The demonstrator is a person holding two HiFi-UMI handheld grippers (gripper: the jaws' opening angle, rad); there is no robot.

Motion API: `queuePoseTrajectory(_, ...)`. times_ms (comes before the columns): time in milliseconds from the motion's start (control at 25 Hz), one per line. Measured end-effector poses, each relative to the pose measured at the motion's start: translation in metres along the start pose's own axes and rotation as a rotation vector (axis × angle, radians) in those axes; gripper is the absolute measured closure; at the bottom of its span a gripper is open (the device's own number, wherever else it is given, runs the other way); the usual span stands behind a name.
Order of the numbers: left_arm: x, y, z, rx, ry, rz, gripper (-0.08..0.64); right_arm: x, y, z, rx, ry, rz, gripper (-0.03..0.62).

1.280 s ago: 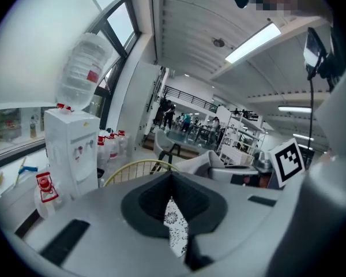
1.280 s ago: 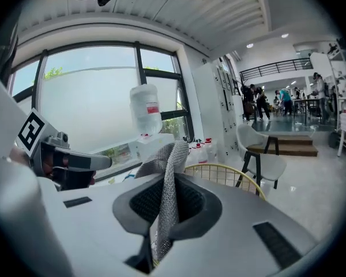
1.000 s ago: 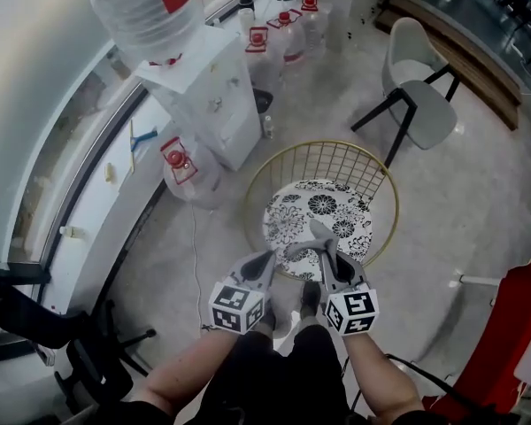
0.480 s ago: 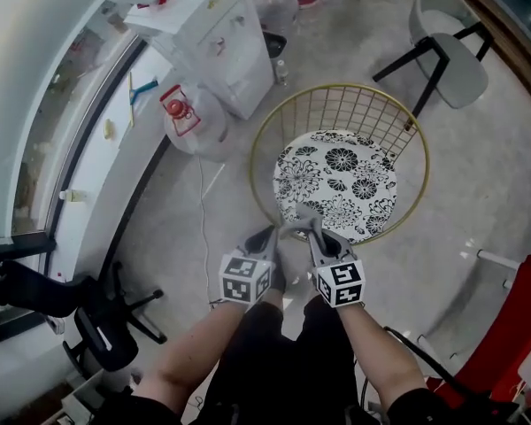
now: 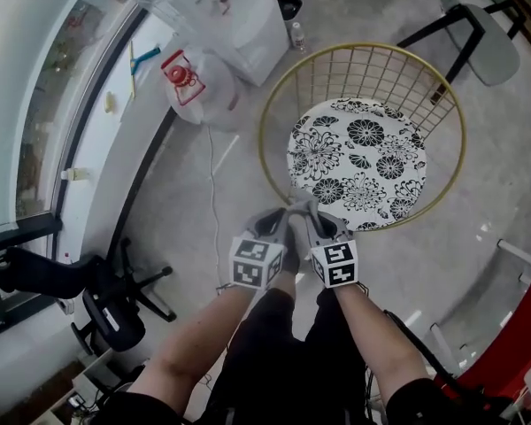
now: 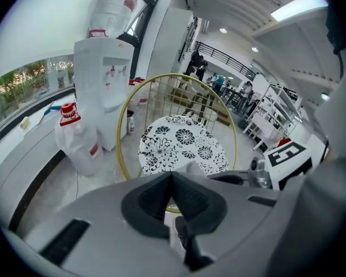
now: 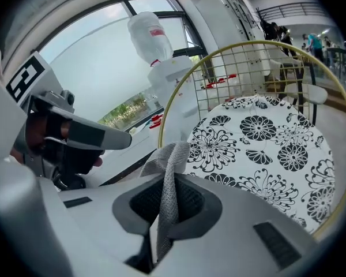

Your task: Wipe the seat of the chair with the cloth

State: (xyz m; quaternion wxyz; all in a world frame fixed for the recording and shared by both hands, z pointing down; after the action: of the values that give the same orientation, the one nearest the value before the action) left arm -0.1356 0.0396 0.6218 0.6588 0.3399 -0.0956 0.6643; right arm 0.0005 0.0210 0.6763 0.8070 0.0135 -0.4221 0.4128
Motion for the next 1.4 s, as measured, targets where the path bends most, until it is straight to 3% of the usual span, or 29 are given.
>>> queuePoseTrajectory(240, 0.049, 0.032, 0.057, -0.019, 0.057, 0.013, 0.554, 0.057, -0.022, 0.077, -0.003, 0.034, 0.032, 0.566)
queuePoseTrajectory(400, 0.092, 0.057, 0.127, -0.026, 0.098, 0.011, 0.554, 0.112, -0.059, 0.146, -0.003, 0.058, 0.089, 0.566)
queuePoseTrajectory(520, 0.109, 0.069, 0.17, -0.017, 0.101, -0.007, 0.554, 0.14, -0.085, 0.182, 0.026, 0.098, 0.069, 0.566)
queuePoseTrajectory(880, 0.125, 0.07, 0.214, 0.002, 0.134, -0.019, 0.554, 0.173, -0.128, 0.188, 0.1, 0.133, 0.1, 0.566)
queuePoseTrajectory(1280, 0.125, 0.019, 0.263, 0.114, 0.165, 0.011, 0.554, 0.197, -0.19, 0.159, 0.195, 0.159, 0.17, 0.566)
queuePoseTrajectory(1400, 0.123, 0.003, 0.275, 0.096, 0.186, 0.063, 0.554, 0.206, -0.211, 0.144, 0.23, 0.173, 0.176, 0.566)
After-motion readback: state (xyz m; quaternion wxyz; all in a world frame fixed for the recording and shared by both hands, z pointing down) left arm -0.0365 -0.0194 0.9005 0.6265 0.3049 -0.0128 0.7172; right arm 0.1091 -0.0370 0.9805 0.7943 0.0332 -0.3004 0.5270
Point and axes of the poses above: the fingertips, and each gripper's own axes: z forward along the fingers, y to its left, x out of its underside, the point moved 8 cm from there along -z, backward along the fingers, and after that the axes turned 3 degrees about -z, right-handed, at the moved point
